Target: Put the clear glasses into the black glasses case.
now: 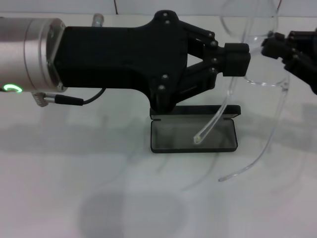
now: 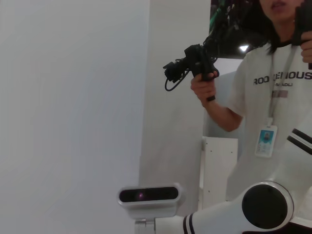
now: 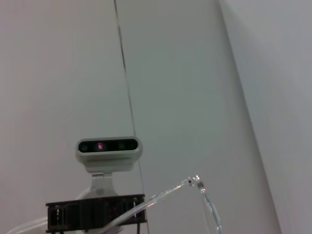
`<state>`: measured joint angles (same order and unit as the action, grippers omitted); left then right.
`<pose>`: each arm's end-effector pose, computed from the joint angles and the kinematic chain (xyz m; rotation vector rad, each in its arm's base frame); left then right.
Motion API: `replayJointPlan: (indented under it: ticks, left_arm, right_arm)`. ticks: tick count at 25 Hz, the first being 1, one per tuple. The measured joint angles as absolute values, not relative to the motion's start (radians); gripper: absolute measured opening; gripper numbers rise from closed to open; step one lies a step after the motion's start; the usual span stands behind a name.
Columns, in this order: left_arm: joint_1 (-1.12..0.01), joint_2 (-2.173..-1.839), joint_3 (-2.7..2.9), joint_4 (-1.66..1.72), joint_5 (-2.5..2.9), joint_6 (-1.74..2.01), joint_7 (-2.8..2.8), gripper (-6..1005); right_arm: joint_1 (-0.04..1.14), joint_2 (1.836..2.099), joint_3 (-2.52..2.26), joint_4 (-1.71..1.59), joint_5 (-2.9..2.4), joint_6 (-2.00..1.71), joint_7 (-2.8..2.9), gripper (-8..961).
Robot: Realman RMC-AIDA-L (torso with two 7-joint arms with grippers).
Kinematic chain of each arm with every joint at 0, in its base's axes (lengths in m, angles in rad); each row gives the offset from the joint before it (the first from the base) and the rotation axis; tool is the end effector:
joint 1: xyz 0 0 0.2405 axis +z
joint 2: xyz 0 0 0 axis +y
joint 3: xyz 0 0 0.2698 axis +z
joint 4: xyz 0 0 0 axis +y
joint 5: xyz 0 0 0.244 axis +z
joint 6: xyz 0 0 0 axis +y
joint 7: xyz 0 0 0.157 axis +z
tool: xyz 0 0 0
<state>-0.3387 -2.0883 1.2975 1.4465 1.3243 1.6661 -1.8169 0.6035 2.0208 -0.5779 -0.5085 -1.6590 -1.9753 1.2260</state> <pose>-0.0867 0.3108 0.0393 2.8395 0.0576 1.1945 0.2254 0.3531 0.0390 -2.6151 0.1896 1.4672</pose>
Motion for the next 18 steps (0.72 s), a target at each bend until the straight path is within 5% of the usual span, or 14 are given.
replayJointPlan:
  ticks: [18]
  left_arm:
    - [-0.379,-2.089,1.287,1.287,1.323,1.669,-1.721,44]
  right_arm:
    - [0.67,2.028,-0.633,-0.408,-1.634,-1.971,1.179,66]
